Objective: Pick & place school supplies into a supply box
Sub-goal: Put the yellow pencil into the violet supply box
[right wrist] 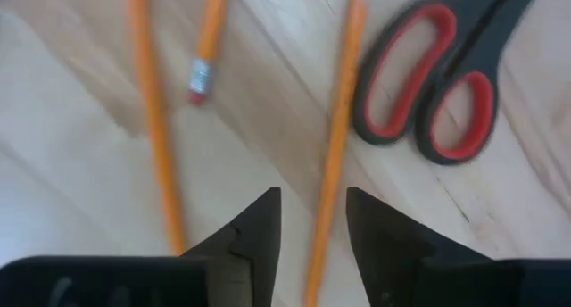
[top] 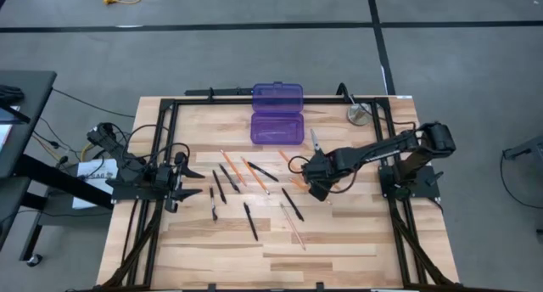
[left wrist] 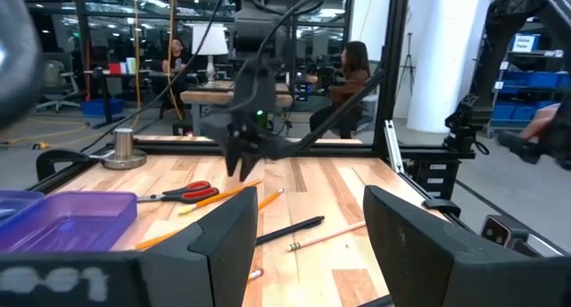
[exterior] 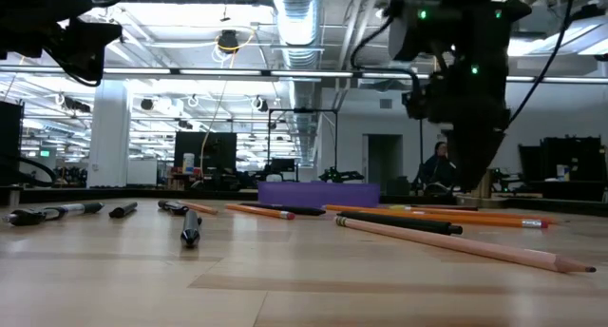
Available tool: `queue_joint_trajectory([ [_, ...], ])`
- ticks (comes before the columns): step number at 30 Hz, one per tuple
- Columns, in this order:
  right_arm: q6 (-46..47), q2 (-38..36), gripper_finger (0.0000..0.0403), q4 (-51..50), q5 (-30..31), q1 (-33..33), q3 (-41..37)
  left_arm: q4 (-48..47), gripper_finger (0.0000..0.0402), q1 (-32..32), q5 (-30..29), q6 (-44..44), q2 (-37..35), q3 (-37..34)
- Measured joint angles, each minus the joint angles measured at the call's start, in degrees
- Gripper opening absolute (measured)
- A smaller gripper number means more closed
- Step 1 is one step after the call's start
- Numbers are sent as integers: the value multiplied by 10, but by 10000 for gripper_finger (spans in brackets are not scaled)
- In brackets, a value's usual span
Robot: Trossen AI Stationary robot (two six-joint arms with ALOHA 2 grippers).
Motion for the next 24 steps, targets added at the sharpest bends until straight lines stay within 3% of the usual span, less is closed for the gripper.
queue_joint_trajectory([
  [8, -29, 75, 123, 9, 13, -17, 2, 0, 195, 0, 4, -1, 0, 0],
  [19, -55, 86, 122, 15, -3, -40, 3, 0, 195, 0, 5, -4, 0, 0],
  [24, -77, 110, 101, 14, -28, -53, 7, 0, 195, 0, 5, -4, 0, 0],
])
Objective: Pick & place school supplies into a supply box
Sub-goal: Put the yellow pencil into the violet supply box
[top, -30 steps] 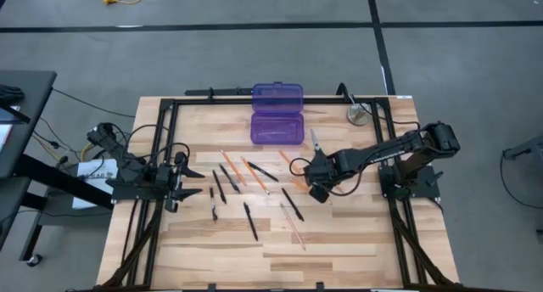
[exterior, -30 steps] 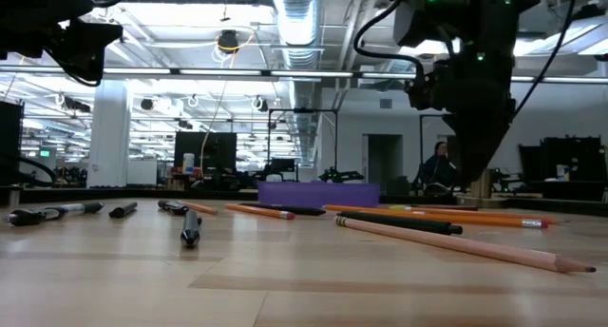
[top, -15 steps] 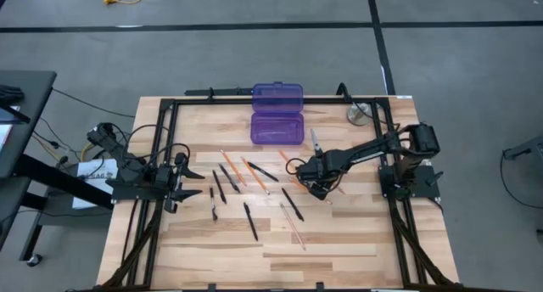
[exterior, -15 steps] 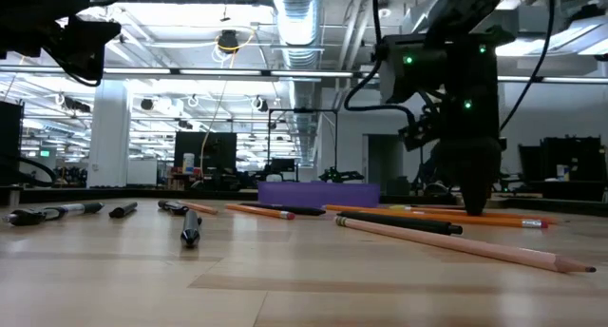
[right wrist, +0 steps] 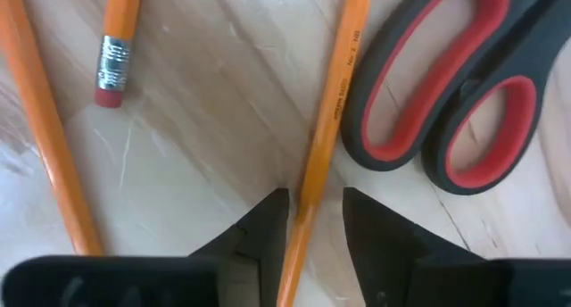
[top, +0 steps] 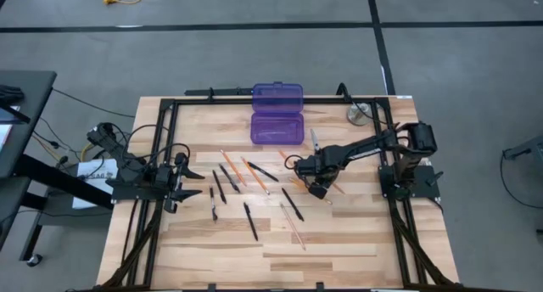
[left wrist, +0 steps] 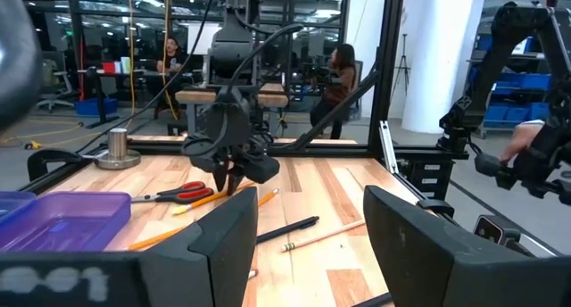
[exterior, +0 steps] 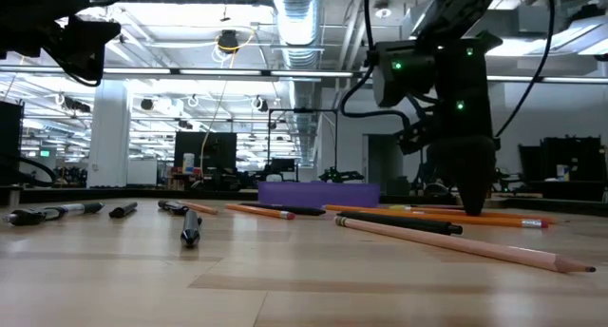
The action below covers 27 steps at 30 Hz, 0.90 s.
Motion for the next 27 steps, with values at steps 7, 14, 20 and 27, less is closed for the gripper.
queue_joint_trajectory([
  [7, 0, -4, 38, 8, -15, -12, -3, 0, 195, 0, 2, -1, 0, 0],
  [14, 28, -34, 13, 14, -17, -16, -8, -4, 195, 0, 2, -1, 0, 0],
  [20, 48, -62, 6, 8, 5, -13, -10, -11, 195, 0, 2, -1, 0, 0],
  [27, 60, -109, 3, -4, -9, -9, -8, -12, 195, 0, 2, -1, 0, 0],
])
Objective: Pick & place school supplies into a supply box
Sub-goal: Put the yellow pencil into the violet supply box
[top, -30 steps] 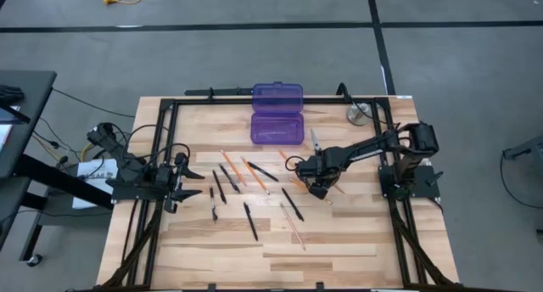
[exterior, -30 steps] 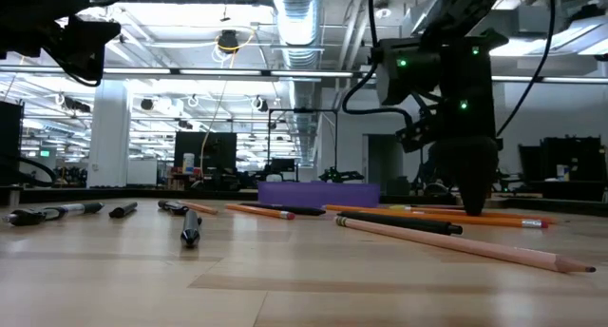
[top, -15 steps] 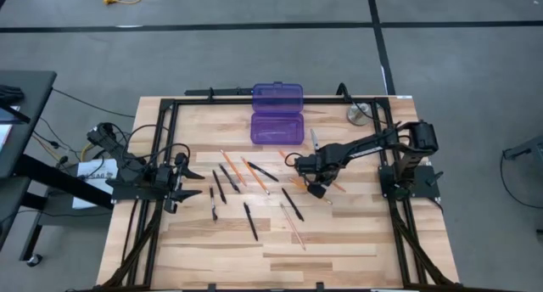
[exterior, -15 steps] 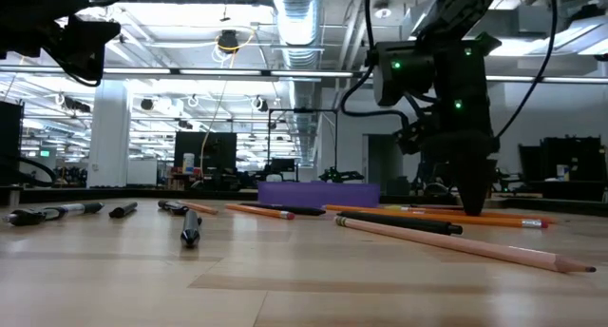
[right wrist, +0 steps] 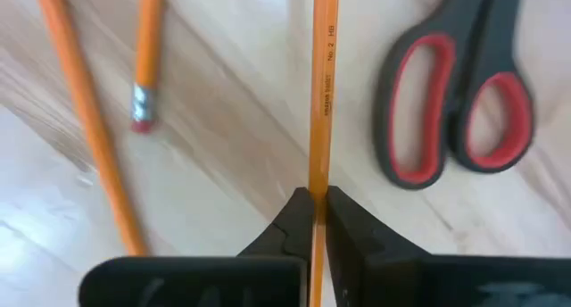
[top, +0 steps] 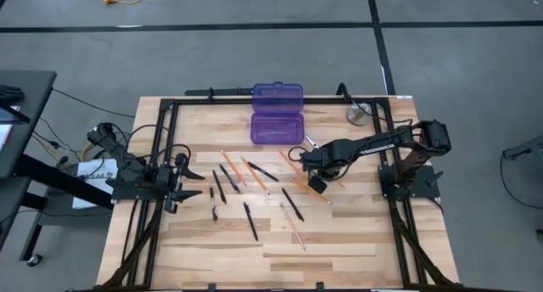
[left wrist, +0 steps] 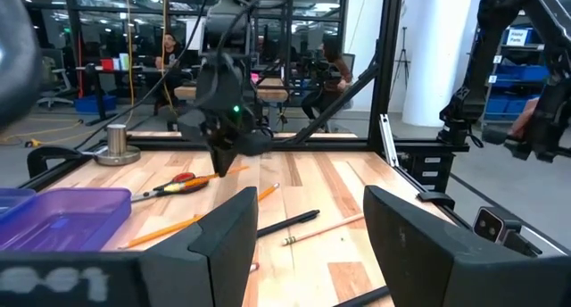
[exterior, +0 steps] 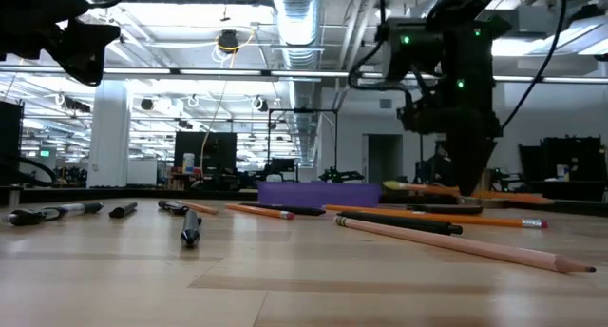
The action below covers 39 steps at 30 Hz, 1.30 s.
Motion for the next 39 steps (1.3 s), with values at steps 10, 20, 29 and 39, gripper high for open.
queue_joint_trajectory([
  [10, -42, -41, 1, -10, 2, -11, 68, 0, 195, 0, 0, 0, 0, 0],
  [20, -223, 71, 1, -86, 3, -116, 287, 0, 195, 0, 0, 0, 0, 0],
  [29, -383, 275, 0, -190, -16, -206, 550, 0, 195, 0, -1, 0, 0, 0],
  [39, -449, 439, 0, -271, -37, -236, 719, -6, 195, 0, 0, 0, 0, 0],
])
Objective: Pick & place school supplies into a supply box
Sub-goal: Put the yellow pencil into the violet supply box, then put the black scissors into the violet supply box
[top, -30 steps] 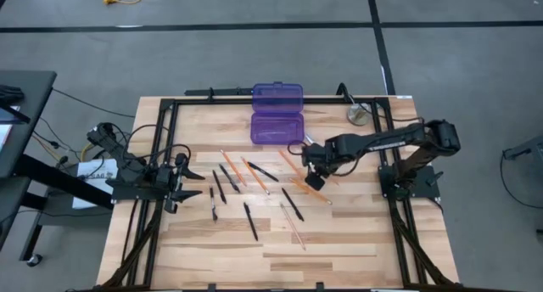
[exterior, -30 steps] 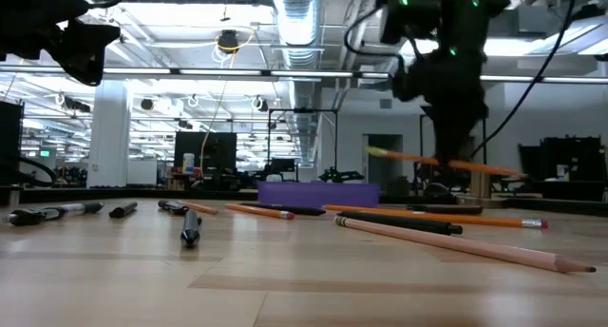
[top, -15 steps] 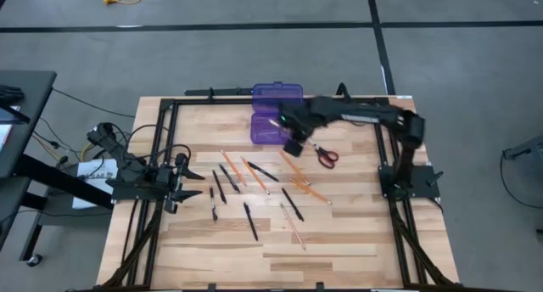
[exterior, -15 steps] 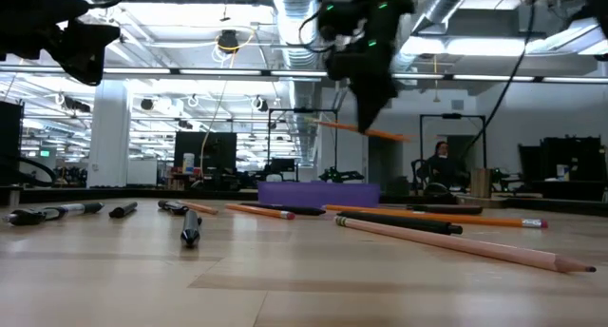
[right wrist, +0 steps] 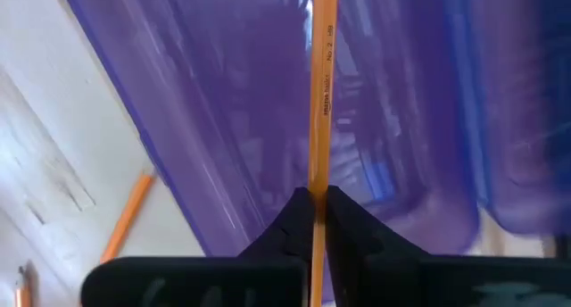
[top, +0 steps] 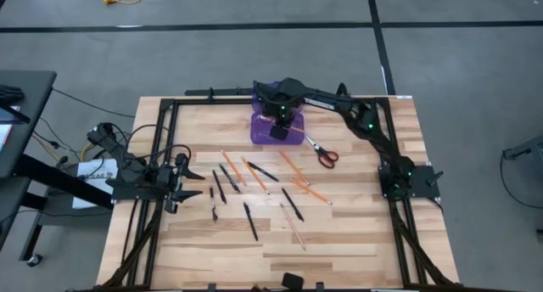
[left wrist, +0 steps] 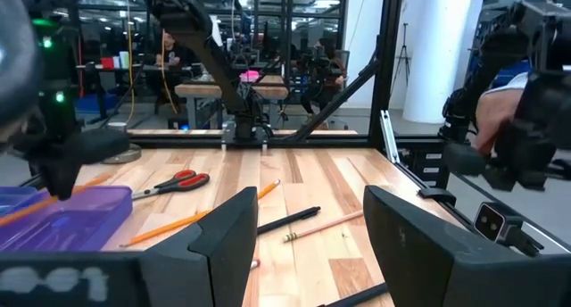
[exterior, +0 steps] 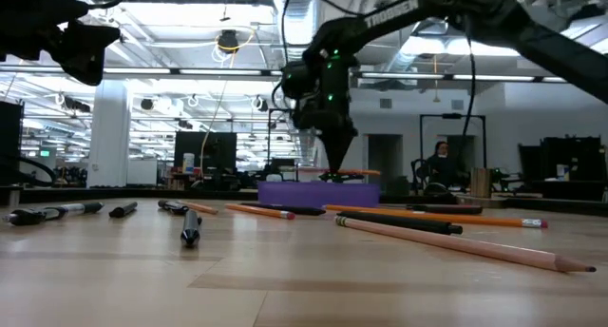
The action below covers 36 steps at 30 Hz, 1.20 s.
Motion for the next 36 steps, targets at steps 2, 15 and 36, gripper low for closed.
queue_joint_trajectory([
  [2, -7, 15, 0, -3, -7, 0, 10, 0, 195, 0, 0, 0, 0, 0],
  [15, -8, 28, 58, -2, 9, 5, 24, -3, 195, 0, 0, 0, 0, 0],
  [36, 68, -164, 77, -123, 2, 0, 23, -3, 195, 0, 0, 0, 0, 0],
])
